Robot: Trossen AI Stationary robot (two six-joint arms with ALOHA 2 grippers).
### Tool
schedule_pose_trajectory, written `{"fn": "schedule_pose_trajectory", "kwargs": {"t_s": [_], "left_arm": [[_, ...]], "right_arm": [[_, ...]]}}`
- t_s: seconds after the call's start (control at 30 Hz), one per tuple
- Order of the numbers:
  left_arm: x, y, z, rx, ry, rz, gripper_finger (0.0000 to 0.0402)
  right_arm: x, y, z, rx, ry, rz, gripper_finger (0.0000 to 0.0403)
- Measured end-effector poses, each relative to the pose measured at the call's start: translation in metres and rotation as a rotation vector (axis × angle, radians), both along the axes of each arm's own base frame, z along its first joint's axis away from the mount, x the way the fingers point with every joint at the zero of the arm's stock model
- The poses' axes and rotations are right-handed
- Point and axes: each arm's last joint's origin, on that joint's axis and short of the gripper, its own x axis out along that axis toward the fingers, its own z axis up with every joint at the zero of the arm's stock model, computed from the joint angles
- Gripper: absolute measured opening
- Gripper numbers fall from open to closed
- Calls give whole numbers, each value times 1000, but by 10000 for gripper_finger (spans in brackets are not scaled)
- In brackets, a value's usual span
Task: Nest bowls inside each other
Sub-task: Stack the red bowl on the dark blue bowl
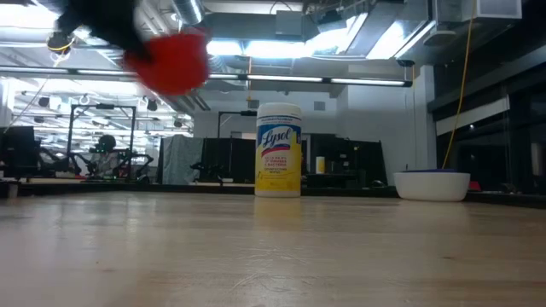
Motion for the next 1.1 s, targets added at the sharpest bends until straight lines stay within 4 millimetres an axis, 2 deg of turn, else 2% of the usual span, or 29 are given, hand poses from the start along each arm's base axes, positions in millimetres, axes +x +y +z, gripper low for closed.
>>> {"fn": "schedule_pose_trajectory", "kwargs": {"t_s": [0.07,0.2,0.3,0.53,0.67,0.8,0.97,1.1], "left_arm": [[11,12,19,66,-112,71,3],[32,37,39,146,-167,167,3],[46,51,41,155,-137,189,3],[70,61,51,133,-144,122,2],[80,67,56,115,-160,83,2],[86,73,57,95,-166,61,2],[91,82,53,68,-152,64,2],[99,89,47,48,-138,53,2]], "right_arm": [[0,-2,-3,-24,28,-25,49],[-1,-9,-13,-92,136,-170,30],[-3,-19,-12,-193,278,-288,26],[-5,-51,28,-405,517,-443,62],[-3,-68,42,-458,544,-481,94],[0,-80,41,-453,567,-457,120],[2,-83,42,-458,556,-444,136],[3,-83,44,-447,540,-420,133]]}}
